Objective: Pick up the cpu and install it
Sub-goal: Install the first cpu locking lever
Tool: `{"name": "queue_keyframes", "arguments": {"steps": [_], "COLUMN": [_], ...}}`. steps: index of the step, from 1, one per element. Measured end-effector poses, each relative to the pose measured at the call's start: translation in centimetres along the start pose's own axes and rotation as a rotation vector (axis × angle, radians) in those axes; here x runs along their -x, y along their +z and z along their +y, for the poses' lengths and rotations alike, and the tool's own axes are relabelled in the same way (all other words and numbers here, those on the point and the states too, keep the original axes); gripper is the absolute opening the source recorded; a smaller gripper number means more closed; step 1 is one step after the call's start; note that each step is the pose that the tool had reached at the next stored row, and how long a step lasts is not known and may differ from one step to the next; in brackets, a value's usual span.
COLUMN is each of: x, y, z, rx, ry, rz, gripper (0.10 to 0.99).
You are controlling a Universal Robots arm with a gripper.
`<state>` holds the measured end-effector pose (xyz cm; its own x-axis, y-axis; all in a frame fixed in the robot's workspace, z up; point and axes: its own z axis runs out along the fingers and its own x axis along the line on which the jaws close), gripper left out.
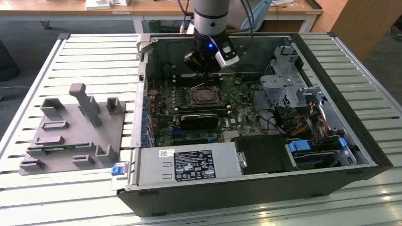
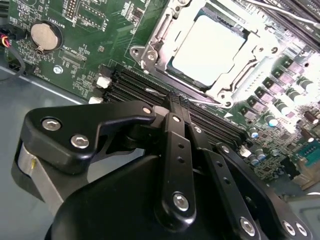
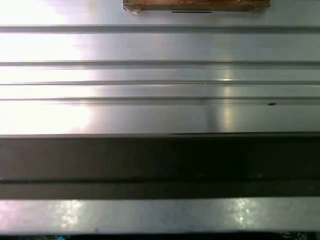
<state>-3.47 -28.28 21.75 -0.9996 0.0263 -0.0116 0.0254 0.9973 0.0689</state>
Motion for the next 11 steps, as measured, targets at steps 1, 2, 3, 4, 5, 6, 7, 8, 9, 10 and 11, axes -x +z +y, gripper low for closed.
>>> {"name": "queue_keyframes", "arguments": {"steps": [1,2,3,4,5,6,7,8,9,10,11], "x": [0.12,0.22,0.29,0.37,0.44,0.48,0.53,0.57,0.61,0.64,0.68], "y": [0.04,0.07,0.11,0.13,0.16,0.2,0.23,0.26,0.29,0.31,0.34], "z": [0.0,0.0,0.0,0.01,0.0,0.0,0.0,0.0,0.0,0.0,0.0], "rx": [0.0,0.0,0.0,0.0,0.0,0.0,0.0,0.0,0.0,0.0,0.0], "ry": [0.0,0.0,0.0,0.0,0.0,0.0,0.0,0.0,0.0,0.0,0.0], "rz": [0.0012,0.002,0.0023,0.0026,0.0027,0.0026,0.0027,0.0027,0.0027,0.0028,0.0027], "gripper": [0.106,0.106,0.106,0.106,0.106,0.106,0.106,0.106,0.106,0.106,0.106]}}
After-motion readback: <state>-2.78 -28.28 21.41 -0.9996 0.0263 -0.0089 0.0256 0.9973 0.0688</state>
